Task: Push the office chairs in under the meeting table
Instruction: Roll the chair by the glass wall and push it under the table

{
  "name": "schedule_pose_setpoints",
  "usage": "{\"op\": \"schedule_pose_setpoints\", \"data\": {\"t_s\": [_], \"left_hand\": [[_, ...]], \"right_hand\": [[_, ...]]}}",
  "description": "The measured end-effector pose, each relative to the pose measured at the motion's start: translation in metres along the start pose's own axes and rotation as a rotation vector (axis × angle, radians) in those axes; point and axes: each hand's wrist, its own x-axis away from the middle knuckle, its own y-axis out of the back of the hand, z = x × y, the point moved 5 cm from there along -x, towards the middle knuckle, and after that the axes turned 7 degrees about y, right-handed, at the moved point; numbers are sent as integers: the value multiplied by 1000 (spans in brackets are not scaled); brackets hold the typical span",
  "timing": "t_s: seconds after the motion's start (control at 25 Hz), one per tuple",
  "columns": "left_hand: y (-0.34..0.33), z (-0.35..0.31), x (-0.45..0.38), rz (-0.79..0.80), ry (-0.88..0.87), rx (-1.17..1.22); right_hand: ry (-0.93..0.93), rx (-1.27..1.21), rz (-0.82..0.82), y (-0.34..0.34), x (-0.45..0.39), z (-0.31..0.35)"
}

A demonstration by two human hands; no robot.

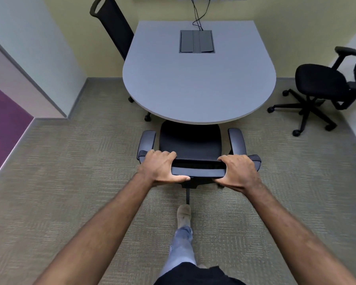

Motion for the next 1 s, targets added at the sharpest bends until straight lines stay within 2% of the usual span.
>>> {"op": "schedule_pose_setpoints", "data": {"t_s": [0.68,1.0], "left_hand": [[12,-10,-52,-34,24,25],[7,-26,-40,-67,49,9]], "right_hand": [[-5,-3,1,17,-34,-34],[32,23,20,9,-27,-49]]}}
